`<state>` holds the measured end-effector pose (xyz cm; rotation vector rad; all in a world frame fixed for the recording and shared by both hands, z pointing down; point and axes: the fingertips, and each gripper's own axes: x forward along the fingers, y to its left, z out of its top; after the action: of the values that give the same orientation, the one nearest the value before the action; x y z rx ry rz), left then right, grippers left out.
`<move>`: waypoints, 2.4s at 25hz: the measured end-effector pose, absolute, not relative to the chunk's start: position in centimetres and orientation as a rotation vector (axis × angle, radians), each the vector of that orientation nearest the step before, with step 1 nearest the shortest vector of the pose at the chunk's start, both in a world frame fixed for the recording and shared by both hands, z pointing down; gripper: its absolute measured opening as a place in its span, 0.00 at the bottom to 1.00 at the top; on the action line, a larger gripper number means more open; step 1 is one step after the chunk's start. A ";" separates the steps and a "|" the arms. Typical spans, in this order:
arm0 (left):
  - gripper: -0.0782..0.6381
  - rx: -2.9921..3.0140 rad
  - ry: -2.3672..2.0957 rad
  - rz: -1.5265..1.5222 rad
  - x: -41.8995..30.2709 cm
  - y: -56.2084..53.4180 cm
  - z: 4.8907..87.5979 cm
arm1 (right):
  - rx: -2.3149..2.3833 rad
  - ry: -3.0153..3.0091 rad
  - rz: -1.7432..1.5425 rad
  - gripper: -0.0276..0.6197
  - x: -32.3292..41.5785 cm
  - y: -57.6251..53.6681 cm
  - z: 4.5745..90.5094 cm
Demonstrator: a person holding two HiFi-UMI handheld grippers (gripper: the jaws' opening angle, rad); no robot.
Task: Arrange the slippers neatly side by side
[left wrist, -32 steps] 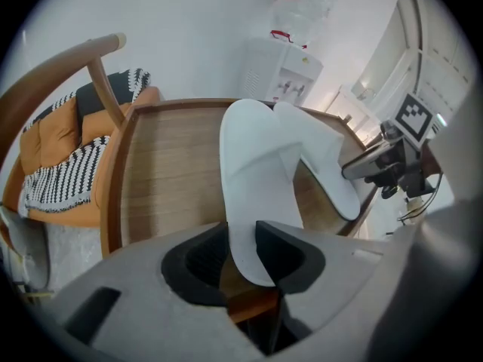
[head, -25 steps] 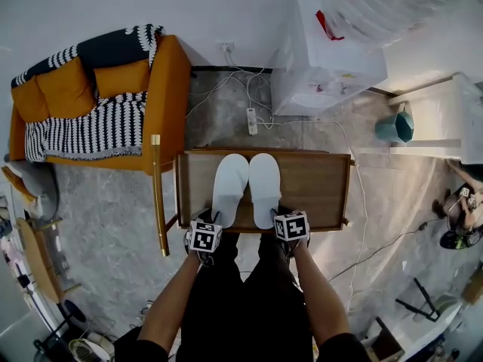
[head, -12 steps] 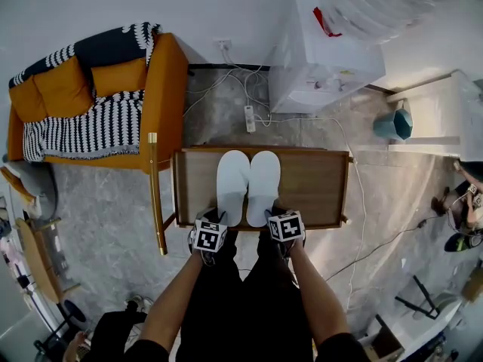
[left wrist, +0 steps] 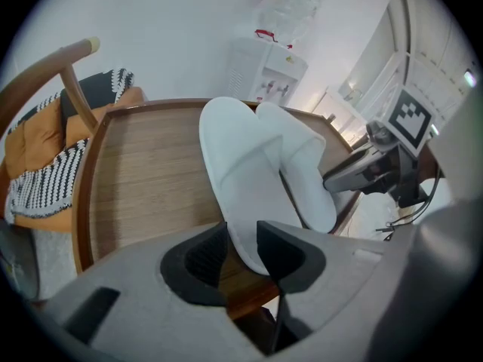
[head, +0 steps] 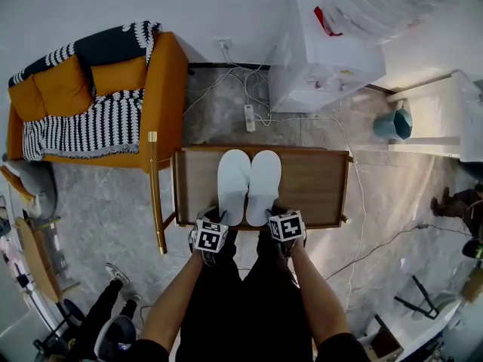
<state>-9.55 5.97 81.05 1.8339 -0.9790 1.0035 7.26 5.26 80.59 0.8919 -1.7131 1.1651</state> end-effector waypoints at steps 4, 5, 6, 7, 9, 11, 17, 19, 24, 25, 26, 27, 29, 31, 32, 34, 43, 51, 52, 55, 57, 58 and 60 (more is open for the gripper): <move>0.30 1.830 -1.013 0.990 -10.2 5.4 80.1 | 0.907 -1.720 1.153 0.21 7.8 4.9 79.9; 0.29 1.844 -1.031 0.987 -10.5 5.2 79.9 | 0.913 -1.729 1.148 0.21 7.9 4.7 79.5; 0.26 1.863 -1.056 0.989 -10.8 4.9 79.7 | 0.923 -1.740 1.140 0.21 8.0 4.5 79.0; 0.23 1.879 -1.082 0.992 -11.1 4.5 79.2 | 0.936 -1.755 1.130 0.21 8.1 4.2 78.3; 0.19 1.890 -1.123 0.985 -11.6 3.8 77.6 | 0.970 -1.791 1.101 0.19 8.3 3.3 76.6; 0.15 1.903 -1.170 0.938 -11.9 2.9 75.8 | 1.007 -1.830 1.068 0.17 8.5 2.3 74.9; 0.13 1.958 -1.312 0.736 -12.4 -1.1 69.1 | 1.130 -1.951 0.975 0.11 8.8 -2.0 69.0; 0.13 1.991 -1.339 0.671 -12.2 -2.2 66.5 | 1.170 -1.996 0.941 0.10 8.7 -3.3 66.7; 0.13 2.089 -1.429 0.511 -11.4 -4.2 59.4 | 1.258 -2.112 0.827 0.08 8.6 -5.4 60.5; 0.13 2.109 -1.448 0.484 -11.3 -4.5 58.0 | 1.276 -2.135 0.801 0.08 8.6 -5.6 59.2; 0.13 2.128 -1.467 0.457 -11.3 -4.7 56.5 | 1.295 -2.157 0.777 0.08 8.7 -5.9 57.9; 0.13 2.145 -1.483 0.429 -11.2 -5.0 55.1 | 1.313 -2.179 0.755 0.08 8.8 -6.1 56.7; 0.13 2.172 -1.512 0.367 -11.3 -5.4 52.3 | 1.348 -2.226 0.719 0.07 8.8 -6.5 54.3; 0.13 2.202 -1.537 0.302 -11.3 -5.3 49.2 | 1.378 -2.274 0.682 0.07 8.8 -6.7 51.8; 0.13 2.221 -1.550 0.271 -11.3 -5.2 47.6 | 1.390 -2.297 0.662 0.07 8.8 -6.7 50.6; 0.13 2.259 -1.578 0.217 -11.0 -4.8 44.6 | 1.408 -2.342 0.619 0.07 8.9 -6.5 48.2; 0.13 2.415 -1.722 0.046 -9.6 -1.8 34.1 | 1.449 -2.541 0.396 0.07 8.4 -4.5 38.8; 0.13 2.458 -1.723 0.120 -8.4 0.1 34.0 | 1.421 -2.625 0.285 0.07 6.5 -1.6 36.3; 0.13 2.457 -1.723 0.119 -8.4 0.0 34.0 | 1.417 -2.627 0.294 0.07 6.4 -1.6 36.4; 0.13 2.451 -1.735 0.106 -8.4 -0.2 33.8 | 1.398 -2.628 0.294 0.06 6.0 -1.4 36.7; 0.13 2.447 -1.739 0.104 -8.5 -0.1 33.8 | 1.397 -2.626 0.286 0.06 5.9 -1.3 36.6; 0.13 2.444 -1.740 0.103 -8.6 -0.1 33.8 | 1.402 -2.625 0.285 0.06 5.9 -1.2 36.6; 0.13 2.438 -1.739 0.105 -8.6 0.1 33.9 | 1.415 -2.624 0.285 0.06 6.0 -1.2 36.4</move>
<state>-8.57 0.07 33.91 2.4378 -1.7386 0.1050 5.97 -1.18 36.44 1.4150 -2.6239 0.2853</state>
